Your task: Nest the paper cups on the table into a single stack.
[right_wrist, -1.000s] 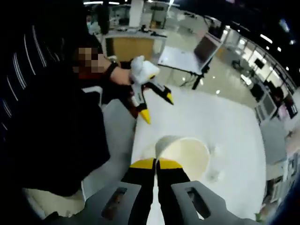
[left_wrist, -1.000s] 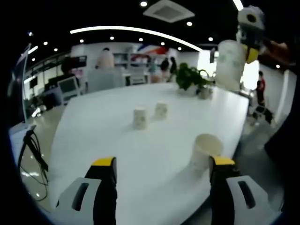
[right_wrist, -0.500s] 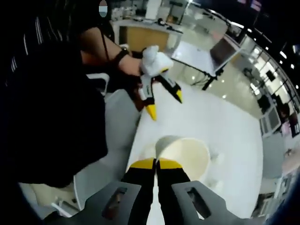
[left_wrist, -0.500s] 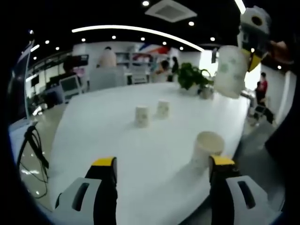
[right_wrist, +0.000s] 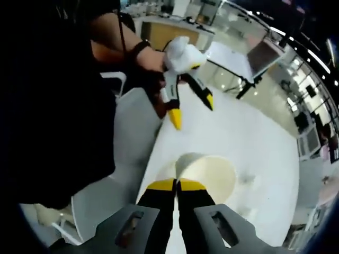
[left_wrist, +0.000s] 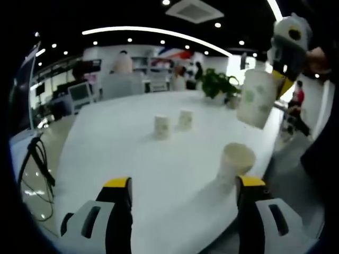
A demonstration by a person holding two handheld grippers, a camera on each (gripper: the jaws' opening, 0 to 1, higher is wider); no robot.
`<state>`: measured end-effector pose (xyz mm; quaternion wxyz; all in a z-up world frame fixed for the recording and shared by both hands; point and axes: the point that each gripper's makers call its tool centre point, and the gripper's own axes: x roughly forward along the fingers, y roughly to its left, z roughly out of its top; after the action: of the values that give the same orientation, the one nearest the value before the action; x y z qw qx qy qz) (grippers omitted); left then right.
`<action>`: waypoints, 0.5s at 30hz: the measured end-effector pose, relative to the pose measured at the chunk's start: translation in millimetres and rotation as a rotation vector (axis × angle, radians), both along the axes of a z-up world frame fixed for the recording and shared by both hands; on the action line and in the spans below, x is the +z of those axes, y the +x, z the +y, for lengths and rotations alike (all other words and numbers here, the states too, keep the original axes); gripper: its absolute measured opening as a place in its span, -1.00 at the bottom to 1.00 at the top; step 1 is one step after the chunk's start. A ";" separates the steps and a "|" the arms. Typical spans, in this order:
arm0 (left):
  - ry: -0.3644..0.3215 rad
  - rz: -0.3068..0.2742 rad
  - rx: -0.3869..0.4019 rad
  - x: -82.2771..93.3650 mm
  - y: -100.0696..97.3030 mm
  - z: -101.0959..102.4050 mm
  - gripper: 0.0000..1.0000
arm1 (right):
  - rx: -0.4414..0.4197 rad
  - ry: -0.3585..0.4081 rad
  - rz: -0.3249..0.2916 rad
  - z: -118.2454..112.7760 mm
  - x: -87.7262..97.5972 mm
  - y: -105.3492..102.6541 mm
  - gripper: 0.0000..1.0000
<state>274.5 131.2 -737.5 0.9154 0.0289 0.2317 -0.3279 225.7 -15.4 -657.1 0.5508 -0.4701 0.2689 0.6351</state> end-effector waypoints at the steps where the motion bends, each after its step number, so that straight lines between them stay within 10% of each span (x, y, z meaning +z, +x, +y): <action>1: 0.000 0.002 0.002 -0.3 -0.3 0.6 0.59 | -0.005 0.000 0.008 0.8 -5.0 0.3 -1.00; 15: -0.005 -0.011 0.016 6.2 0.2 6.0 0.58 | -0.035 -0.039 0.044 0.6 -40.1 4.4 -1.00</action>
<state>274.7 137.2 -731.3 0.9193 0.0268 0.2261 -0.3210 230.1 -14.8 -697.2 0.5465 -0.4618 0.3015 0.6303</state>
